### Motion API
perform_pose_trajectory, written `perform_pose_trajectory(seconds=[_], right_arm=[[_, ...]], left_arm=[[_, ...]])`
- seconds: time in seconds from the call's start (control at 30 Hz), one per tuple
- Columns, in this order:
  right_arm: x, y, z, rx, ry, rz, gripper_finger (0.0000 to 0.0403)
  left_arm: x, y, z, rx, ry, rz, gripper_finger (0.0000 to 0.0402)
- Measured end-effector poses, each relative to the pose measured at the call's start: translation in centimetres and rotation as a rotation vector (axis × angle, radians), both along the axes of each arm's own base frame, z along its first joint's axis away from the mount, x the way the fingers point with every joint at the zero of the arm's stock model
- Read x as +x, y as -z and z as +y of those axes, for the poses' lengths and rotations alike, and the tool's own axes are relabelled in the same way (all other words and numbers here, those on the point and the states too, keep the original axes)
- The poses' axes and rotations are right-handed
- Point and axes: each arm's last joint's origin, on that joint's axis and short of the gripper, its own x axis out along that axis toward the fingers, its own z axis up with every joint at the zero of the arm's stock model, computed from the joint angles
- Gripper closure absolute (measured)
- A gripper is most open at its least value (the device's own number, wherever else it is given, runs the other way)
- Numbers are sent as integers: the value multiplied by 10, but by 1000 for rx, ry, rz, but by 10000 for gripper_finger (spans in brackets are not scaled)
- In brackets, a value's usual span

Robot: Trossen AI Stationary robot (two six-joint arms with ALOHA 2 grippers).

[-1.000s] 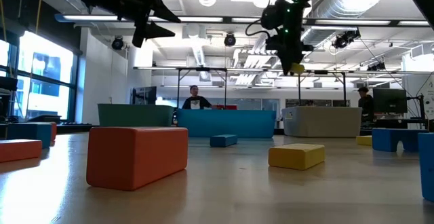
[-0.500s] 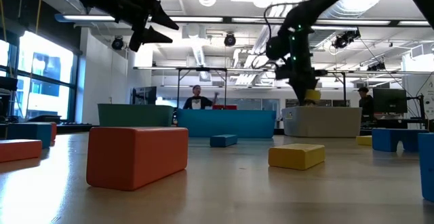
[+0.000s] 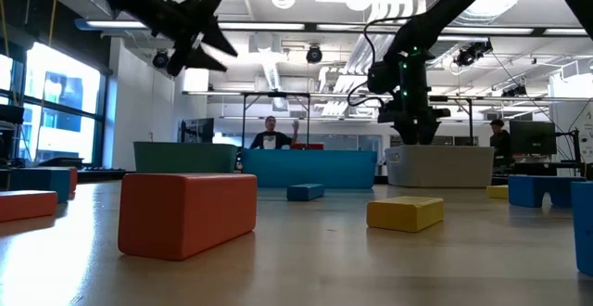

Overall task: Sort & place blocks by color
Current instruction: Put the yellow block into the white bin, then put the orange block into the blue bin

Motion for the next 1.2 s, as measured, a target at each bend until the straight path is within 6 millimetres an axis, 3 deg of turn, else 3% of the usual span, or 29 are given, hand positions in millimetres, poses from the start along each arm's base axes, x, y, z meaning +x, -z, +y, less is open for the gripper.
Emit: perform_pose_trajectory(seconds=[0.2, 0.43, 0.57, 0.8, 1.2], right_arm=[[0, 0, 1, 13, 57, -19, 209], [3, -9, 7, 9, 89, -63, 207], [6, -24, 16, -45, 72, -78, 207], [10, -58, 32, -169, 21, -169, 206], [-5, -110, 59, -276, -64, -319, 206]], left_arm=[[-3, 8, -10, -32, 50, 143, 188], [-6, -14, -27, -45, 123, 349, 188], [-7, -20, -42, -90, 186, 460, 188], [-8, -12, -73, -248, 279, 607, 188], [6, -7, -144, -354, 393, 676, 188]])
